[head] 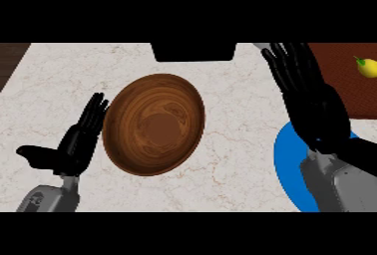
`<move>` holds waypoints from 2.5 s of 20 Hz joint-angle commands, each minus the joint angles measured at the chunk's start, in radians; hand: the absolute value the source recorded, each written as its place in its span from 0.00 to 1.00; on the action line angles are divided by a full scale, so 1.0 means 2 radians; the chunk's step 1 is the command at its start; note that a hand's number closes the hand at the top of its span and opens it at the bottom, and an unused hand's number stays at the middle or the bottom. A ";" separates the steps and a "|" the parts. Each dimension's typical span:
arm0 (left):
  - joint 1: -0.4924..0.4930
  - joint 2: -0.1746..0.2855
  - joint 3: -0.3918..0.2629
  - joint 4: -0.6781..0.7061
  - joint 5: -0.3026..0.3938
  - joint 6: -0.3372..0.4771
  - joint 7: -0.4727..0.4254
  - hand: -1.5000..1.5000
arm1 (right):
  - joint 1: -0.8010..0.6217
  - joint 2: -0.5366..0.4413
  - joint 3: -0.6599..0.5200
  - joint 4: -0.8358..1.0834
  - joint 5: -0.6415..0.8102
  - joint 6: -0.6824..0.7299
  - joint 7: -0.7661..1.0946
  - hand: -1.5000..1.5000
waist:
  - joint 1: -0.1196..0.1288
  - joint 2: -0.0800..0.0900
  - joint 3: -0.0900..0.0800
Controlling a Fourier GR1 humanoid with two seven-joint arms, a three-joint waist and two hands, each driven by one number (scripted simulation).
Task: Pick the tomato from the plate and place it in the bowl
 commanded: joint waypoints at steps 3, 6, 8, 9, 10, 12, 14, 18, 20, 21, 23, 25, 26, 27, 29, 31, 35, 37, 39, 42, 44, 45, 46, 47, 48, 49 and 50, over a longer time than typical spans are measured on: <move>-0.028 0.054 0.062 -0.012 -0.008 0.021 0.012 0.50 | 0.044 -0.035 0.037 -0.007 -0.076 0.122 0.039 0.00 | 0.007 -0.009 -0.007; -0.044 0.089 0.101 -0.014 -0.033 0.059 -0.002 0.50 | 0.056 -0.064 0.089 -0.022 -0.131 0.206 0.090 0.00 | 0.015 -0.011 -0.007; -0.024 0.080 0.103 -0.010 -0.019 0.060 0.010 0.50 | 0.058 -0.149 -0.004 -0.031 0.075 0.098 0.033 0.00 | -0.014 -0.016 -0.008; -0.038 0.091 0.113 -0.016 -0.014 0.061 0.026 0.50 | 0.111 -0.118 -0.021 -0.029 0.060 0.074 -0.008 0.00 | -0.014 -0.012 -0.006; -0.037 0.086 0.103 -0.027 -0.023 0.067 0.030 0.50 | 0.141 -0.139 -0.046 -0.035 0.051 0.095 -0.038 0.00 | -0.014 -0.012 -0.006; -0.033 0.079 0.106 -0.019 -0.022 0.063 0.021 0.50 | 0.208 -0.143 -0.032 -0.075 0.102 0.108 -0.111 0.00 | -0.011 -0.011 -0.007; -0.032 0.092 0.124 -0.016 -0.013 0.049 0.020 0.50 | 0.264 -0.158 -0.043 -0.098 0.116 0.123 -0.155 0.00 | -0.009 -0.011 -0.007; -0.045 0.100 0.119 -0.046 -0.020 0.062 0.062 0.50 | 0.252 -0.238 -0.135 -0.101 0.105 0.158 -0.153 0.00 | -0.003 -0.011 -0.008; -0.032 0.075 0.110 -0.015 -0.029 0.055 0.019 0.50 | 0.258 -0.260 -0.156 -0.115 0.134 0.147 -0.131 0.00 | -0.007 -0.009 -0.009; -0.029 0.094 0.126 -0.033 -0.013 0.039 0.031 0.50 | 0.268 -0.276 -0.185 -0.091 0.128 0.161 -0.149 0.00 | -0.003 -0.010 -0.008; -0.038 0.084 0.116 -0.022 -0.028 0.052 0.032 0.50 | 0.263 -0.311 -0.224 -0.124 0.097 0.174 -0.086 0.00 | -0.007 -0.010 -0.009; -0.041 0.088 0.122 -0.030 -0.027 0.054 0.036 0.50 | 0.263 -0.353 -0.266 -0.098 0.081 0.209 -0.079 0.00 | -0.004 -0.010 -0.008; -0.048 0.083 0.113 -0.036 -0.032 0.060 0.044 0.50 | 0.262 -0.376 -0.271 -0.112 0.087 0.216 -0.052 0.00 | -0.006 -0.010 -0.009; -0.045 0.081 0.117 -0.020 -0.028 0.055 0.038 0.50 | 0.277 -0.403 -0.272 -0.096 0.116 0.242 -0.076 0.00 | -0.009 -0.009 -0.009; -0.035 0.079 0.116 -0.032 -0.029 0.053 0.037 0.50 | 0.297 -0.424 -0.279 -0.104 0.145 0.263 -0.080 0.00 | -0.008 -0.011 -0.008; -0.042 0.064 0.103 -0.040 -0.040 0.068 0.039 0.50 | 0.274 -0.457 -0.270 -0.098 0.147 0.290 -0.057 0.00 | 0.002 -0.008 -0.009; -0.043 0.076 0.113 -0.039 -0.038 0.056 0.049 0.50 | 0.284 -0.499 -0.280 -0.109 0.186 0.338 -0.077 0.00 | 0.000 -0.009 -0.008; -0.055 0.077 0.127 -0.004 -0.030 0.035 0.031 0.50 | 0.266 -0.507 -0.269 -0.087 0.206 0.344 -0.085 0.00 | 0.005 -0.007 -0.008; -0.054 0.080 0.125 -0.042 -0.038 0.047 0.064 0.50 | 0.292 -0.477 -0.268 -0.088 0.244 0.341 -0.110 0.00 | 0.003 -0.009 -0.008; -0.068 0.073 0.132 -0.003 -0.039 0.025 0.041 0.50 | 0.251 -0.476 -0.226 -0.078 0.257 0.337 -0.079 0.00 | 0.008 -0.007 -0.008; -0.064 0.064 0.126 -0.017 -0.043 0.027 0.049 0.50 | 0.244 -0.455 -0.191 -0.041 0.317 0.297 -0.113 0.00 | 0.012 -0.006 -0.008; -0.063 0.060 0.127 -0.028 -0.055 0.041 0.056 0.50 | 0.250 -0.450 -0.202 -0.033 0.320 0.308 -0.132 0.00 | 0.009 -0.007 -0.008; -0.043 0.070 0.137 -0.068 -0.045 0.043 0.082 0.50 | 0.296 -0.427 -0.232 -0.087 0.313 0.312 -0.119 0.00 | 0.003 -0.010 -0.008; -0.039 0.068 0.136 -0.048 -0.045 0.023 0.054 0.50 | 0.253 -0.431 -0.179 -0.031 0.342 0.291 -0.129 0.00 | 0.011 -0.007 -0.008; -0.073 0.075 0.152 0.017 -0.039 0.004 0.031 0.50 | 0.243 -0.430 -0.155 -0.051 0.342 0.294 -0.106 0.00 | 0.010 -0.006 -0.008; -0.038 0.056 0.141 -0.023 -0.049 0.021 0.036 0.50 | 0.213 -0.428 -0.162 -0.035 0.332 0.311 -0.100 0.00 | 0.012 -0.007 -0.008; -0.037 0.041 0.125 -0.037 -0.066 0.038 0.041 0.50 | 0.231 -0.415 -0.153 -0.047 0.351 0.303 -0.097 0.00 | 0.009 -0.008 -0.008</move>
